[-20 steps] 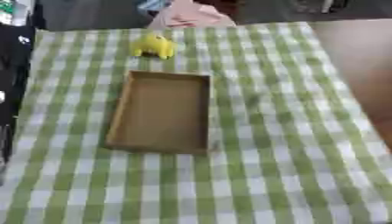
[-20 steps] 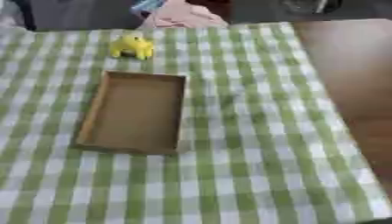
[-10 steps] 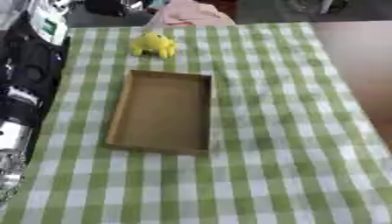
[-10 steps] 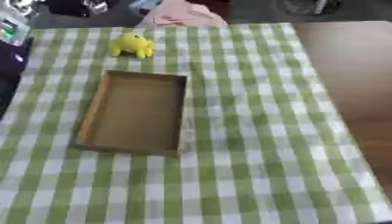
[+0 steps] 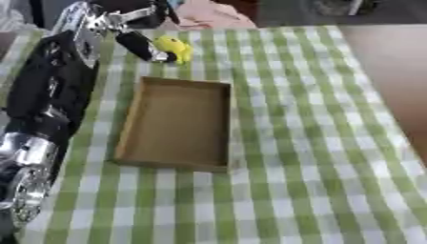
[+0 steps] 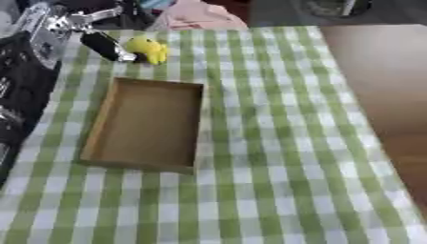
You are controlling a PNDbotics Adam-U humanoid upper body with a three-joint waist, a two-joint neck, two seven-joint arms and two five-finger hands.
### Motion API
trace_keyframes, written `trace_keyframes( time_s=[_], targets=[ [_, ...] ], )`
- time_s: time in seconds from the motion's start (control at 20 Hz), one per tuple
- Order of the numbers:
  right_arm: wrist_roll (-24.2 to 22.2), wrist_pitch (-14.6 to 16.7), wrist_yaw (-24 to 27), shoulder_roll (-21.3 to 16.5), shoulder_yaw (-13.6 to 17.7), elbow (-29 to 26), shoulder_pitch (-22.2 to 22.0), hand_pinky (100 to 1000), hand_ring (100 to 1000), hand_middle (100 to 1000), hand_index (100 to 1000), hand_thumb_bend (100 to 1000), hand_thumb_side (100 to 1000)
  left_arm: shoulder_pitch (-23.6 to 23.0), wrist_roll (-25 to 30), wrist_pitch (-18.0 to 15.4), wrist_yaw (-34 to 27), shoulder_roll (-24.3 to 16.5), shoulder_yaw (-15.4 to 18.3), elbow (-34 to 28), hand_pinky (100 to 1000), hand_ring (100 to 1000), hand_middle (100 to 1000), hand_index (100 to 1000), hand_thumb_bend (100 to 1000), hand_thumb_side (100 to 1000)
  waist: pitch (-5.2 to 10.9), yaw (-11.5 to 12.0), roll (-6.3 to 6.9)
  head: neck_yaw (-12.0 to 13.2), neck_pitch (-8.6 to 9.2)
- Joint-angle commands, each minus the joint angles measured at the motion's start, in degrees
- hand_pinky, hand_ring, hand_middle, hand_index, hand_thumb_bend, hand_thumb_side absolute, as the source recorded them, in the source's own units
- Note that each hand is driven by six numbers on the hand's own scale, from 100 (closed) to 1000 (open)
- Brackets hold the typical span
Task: Pick up objects on the table and place them in the box.
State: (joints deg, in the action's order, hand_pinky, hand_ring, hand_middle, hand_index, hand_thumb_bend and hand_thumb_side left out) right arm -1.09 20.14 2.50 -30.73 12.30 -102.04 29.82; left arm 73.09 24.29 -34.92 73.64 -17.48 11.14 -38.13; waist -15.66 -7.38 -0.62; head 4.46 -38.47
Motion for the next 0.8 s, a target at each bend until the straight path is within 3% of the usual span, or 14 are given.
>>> trace_keyframes(
  time_s=[0.05,0.1,0.45,0.8],
  targets=[
    [-0.44,0.02,0.32,-0.86,0.27,-0.48,0.98,707,673,559,849,100,598,2.04,-0.62,-0.55,3.11,-0.30,0.88,-0.29,656,812,819,841,452,165,0.89,-0.16,-0.17,0.22,0.81],
    [-0.52,0.00,0.34,-0.79,0.24,-0.47,0.99,706,674,559,849,100,598,2.16,-0.79,-0.25,3.66,-0.27,1.04,-0.32,660,815,824,842,451,100,0.84,-0.20,-0.12,0.27,0.88],
    [-0.94,-0.28,0.45,-0.38,0.21,-0.53,0.91,705,672,557,850,100,599,2.99,-3.06,2.70,8.25,-0.05,1.43,-1.14,697,834,852,853,504,100,0.54,-0.62,0.21,0.39,1.30],
    [-1.47,-0.45,0.56,-0.12,0.18,-0.56,0.95,704,672,554,850,100,600,4.04,-5.84,7.05,11.82,0.09,2.36,-1.42,712,855,887,889,464,100,-0.29,-1.15,0.63,0.54,1.68]
  ],
)
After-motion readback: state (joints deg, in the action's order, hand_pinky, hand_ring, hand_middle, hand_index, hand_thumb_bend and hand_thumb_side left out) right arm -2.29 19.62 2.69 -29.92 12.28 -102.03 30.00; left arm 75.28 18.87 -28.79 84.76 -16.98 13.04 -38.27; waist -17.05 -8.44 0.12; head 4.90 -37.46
